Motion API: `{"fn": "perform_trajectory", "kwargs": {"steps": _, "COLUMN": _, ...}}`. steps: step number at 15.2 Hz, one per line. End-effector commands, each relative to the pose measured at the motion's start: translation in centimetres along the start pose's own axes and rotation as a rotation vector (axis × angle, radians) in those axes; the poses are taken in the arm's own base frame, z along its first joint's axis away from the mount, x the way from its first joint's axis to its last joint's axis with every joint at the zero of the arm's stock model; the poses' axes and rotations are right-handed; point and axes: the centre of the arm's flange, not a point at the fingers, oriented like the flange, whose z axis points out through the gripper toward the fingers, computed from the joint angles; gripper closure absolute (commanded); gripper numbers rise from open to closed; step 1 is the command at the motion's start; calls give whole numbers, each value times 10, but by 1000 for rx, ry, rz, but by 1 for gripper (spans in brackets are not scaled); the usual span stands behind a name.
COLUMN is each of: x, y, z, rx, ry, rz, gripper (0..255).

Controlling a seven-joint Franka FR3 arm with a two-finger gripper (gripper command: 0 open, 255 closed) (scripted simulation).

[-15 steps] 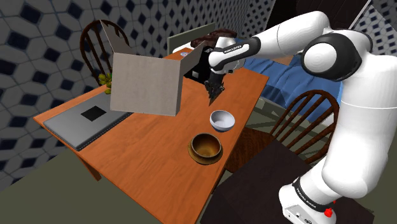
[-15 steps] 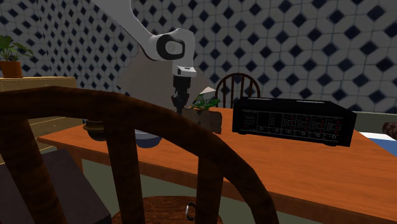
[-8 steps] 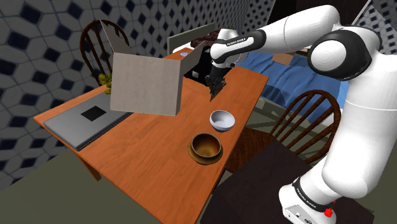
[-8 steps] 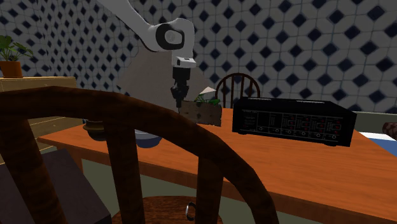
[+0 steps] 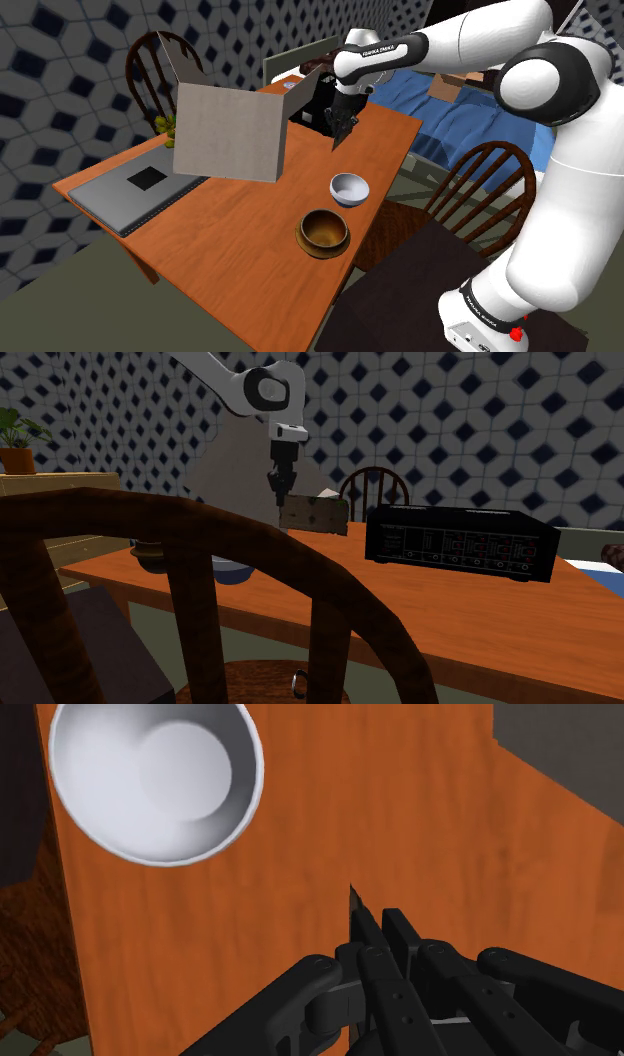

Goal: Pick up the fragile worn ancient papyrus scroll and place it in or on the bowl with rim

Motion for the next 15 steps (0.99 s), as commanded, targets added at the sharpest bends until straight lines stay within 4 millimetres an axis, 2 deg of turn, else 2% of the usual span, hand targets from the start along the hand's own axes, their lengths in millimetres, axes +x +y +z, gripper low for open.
{"fn": "perform_trajectory", "kwargs": {"steps": 1, "x": 0, "y": -1, "z": -11, "rx": 0, "ry": 0, "rz": 0, "gripper": 255}}
{"fn": "perform_trajectory", "kwargs": {"steps": 8, "x": -3, "y": 0, "z": -48, "rx": 0, "ry": 0, "rz": 0, "gripper": 255}}
{"fn": "perform_trajectory", "kwargs": {"steps": 9, "x": -3, "y": 0, "z": -49, "rx": 0, "ry": 0, "rz": 0, "gripper": 255}}
{"fn": "perform_trajectory", "kwargs": {"steps": 15, "x": -78, "y": 25, "z": -47, "rx": 0, "ry": 0, "rz": 0, "gripper": 255}}
